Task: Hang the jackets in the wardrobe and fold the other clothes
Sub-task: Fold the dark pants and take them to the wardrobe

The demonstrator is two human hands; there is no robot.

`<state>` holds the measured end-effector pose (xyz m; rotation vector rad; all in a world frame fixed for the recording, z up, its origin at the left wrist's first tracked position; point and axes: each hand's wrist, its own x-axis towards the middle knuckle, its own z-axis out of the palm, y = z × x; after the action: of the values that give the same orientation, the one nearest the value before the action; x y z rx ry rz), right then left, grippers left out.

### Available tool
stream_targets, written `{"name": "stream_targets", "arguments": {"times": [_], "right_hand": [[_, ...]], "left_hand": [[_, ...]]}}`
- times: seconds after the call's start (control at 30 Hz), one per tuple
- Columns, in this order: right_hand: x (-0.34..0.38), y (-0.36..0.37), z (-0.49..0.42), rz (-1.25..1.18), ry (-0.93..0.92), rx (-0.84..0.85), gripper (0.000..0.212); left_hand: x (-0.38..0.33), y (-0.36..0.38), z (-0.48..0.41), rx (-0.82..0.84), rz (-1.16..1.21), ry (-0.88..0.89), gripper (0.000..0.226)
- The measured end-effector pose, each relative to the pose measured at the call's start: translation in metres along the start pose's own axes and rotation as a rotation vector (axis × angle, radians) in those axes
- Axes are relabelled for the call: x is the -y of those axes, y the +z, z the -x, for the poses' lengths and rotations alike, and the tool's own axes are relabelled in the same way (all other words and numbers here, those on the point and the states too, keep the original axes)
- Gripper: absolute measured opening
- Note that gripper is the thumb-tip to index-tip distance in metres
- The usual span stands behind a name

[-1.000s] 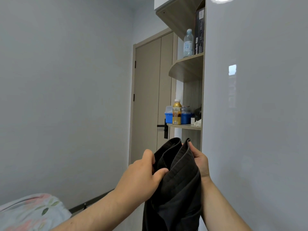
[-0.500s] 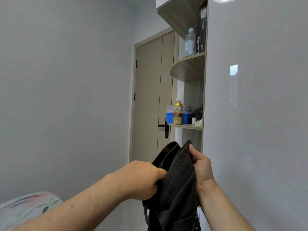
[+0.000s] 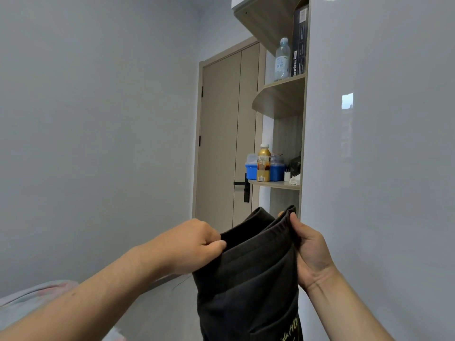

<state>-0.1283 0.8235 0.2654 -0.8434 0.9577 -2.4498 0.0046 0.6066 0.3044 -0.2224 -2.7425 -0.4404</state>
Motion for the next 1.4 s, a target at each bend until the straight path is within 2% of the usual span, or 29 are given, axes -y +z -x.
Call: {"name": "stream_targets", "arguments": {"times": [0.07,0.13,0.2,0.33,0.43,0.5,0.57,0.6,0.7,0.77,0.9,0.97,1.0,1.07,1.17,1.2,1.33,1.4], "right_hand": [[-0.001,0.005,0.0,0.009,-0.002,-0.003,0.029],[-0.002,0.008,-0.001,0.018,0.002,-0.014,0.033],[-0.003,0.007,-0.001,0.022,0.002,-0.025,0.035],[-0.001,-0.003,0.0,0.026,0.0,-0.03,0.033],[0.001,-0.014,0.002,0.003,0.002,-0.017,0.031],[0.0,-0.019,0.004,-0.016,0.026,-0.009,0.031],[-0.002,-0.019,0.006,-0.037,0.058,0.013,0.032],[-0.002,-0.018,0.007,-0.044,0.07,0.021,0.032],[-0.005,-0.013,0.009,-0.054,0.096,0.045,0.038],[-0.007,-0.01,0.01,-0.044,0.113,0.065,0.042],[-0.012,-0.004,0.011,-0.042,0.117,0.061,0.038],[-0.014,-0.003,0.012,-0.027,0.119,0.07,0.039],[-0.015,-0.003,0.013,-0.022,0.111,0.056,0.038],[-0.013,-0.002,0.013,-0.015,0.091,0.043,0.038],[-0.011,-0.001,0.013,-0.019,0.086,0.026,0.034],[-0.011,-0.001,0.014,-0.019,0.092,0.028,0.033],[-0.01,-0.003,0.018,-0.018,0.154,0.124,0.033],[-0.009,-0.001,0.019,-0.01,0.179,0.183,0.025]], "left_hand": [[0.002,0.007,-0.003,-0.018,-0.135,-0.01,0.047],[0.005,0.013,-0.003,-0.001,-0.116,0.03,0.031],[0.008,0.015,0.001,0.052,0.002,0.05,0.011],[0.012,0.008,0.008,0.157,0.359,0.052,0.037],[0.01,-0.004,0.014,0.229,0.618,0.007,0.039],[0.003,-0.01,0.02,0.285,0.68,0.022,0.039],[-0.009,-0.013,0.024,0.351,0.598,0.052,0.04],[-0.014,-0.013,0.026,0.37,0.474,0.08,0.039],[-0.024,-0.003,0.03,0.342,-0.104,0.171,0.021],[-0.026,0.005,0.031,0.304,-0.335,0.173,0.025],[-0.021,0.011,0.026,0.296,-0.441,0.042,0.055],[-0.018,0.017,0.024,0.277,-0.483,0.049,0.054],[-0.016,0.022,0.023,0.273,-0.497,0.087,0.045],[-0.012,0.034,0.024,0.263,-0.419,0.149,0.013],[-0.007,0.045,0.027,0.297,-0.16,0.166,0.038],[-0.007,0.047,0.027,0.321,-0.096,0.173,0.041],[-0.01,0.054,0.025,0.418,0.173,0.172,0.032],[-0.016,0.052,0.024,0.554,0.263,0.112,0.026]]}}
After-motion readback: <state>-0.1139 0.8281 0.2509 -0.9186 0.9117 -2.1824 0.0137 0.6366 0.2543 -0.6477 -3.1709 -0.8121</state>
